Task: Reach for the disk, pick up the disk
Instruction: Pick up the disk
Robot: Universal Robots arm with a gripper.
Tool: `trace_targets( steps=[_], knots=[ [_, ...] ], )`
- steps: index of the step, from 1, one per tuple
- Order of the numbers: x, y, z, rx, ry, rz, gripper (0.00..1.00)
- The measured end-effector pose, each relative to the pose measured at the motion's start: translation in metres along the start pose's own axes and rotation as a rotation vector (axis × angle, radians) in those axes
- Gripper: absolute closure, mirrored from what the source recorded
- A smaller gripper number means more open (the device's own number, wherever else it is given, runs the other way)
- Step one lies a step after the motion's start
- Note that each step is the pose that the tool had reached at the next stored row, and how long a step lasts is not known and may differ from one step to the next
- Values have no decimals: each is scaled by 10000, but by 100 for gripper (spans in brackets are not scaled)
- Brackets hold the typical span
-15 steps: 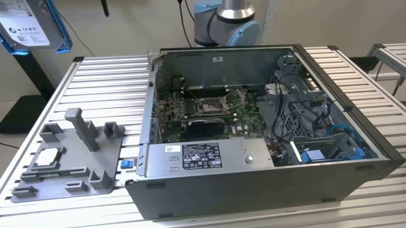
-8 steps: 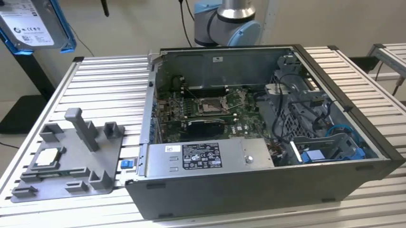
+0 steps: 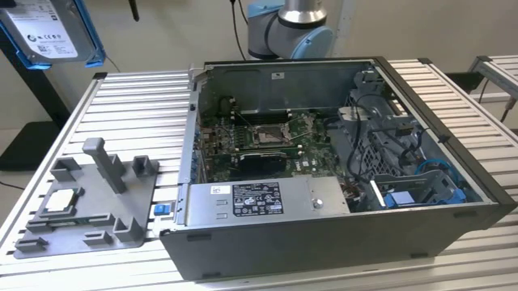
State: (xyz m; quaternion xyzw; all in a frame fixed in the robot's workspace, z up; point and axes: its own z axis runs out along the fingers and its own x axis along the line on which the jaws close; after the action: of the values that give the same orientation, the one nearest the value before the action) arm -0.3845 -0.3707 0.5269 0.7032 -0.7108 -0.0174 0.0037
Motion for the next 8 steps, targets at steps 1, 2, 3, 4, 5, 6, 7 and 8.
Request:
trace_targets(
  steps=[1, 2, 3, 4, 5, 6, 7, 8],
  knots=[
    [0, -23, -1, 0, 0, 0, 100],
    [0, -49, -1, 0, 0, 0, 100],
    [-1, -76, -2, 0, 0, 0, 100],
    [-1, -104, -3, 0, 0, 0, 100],
    [-1, -131, -4, 0, 0, 0, 100],
    [-2, -154, -5, -1, 0, 0, 100],
    [-2, -177, -5, -1, 0, 0, 100],
    [-2, -203, -6, 0, 0, 0, 100]
  ],
)
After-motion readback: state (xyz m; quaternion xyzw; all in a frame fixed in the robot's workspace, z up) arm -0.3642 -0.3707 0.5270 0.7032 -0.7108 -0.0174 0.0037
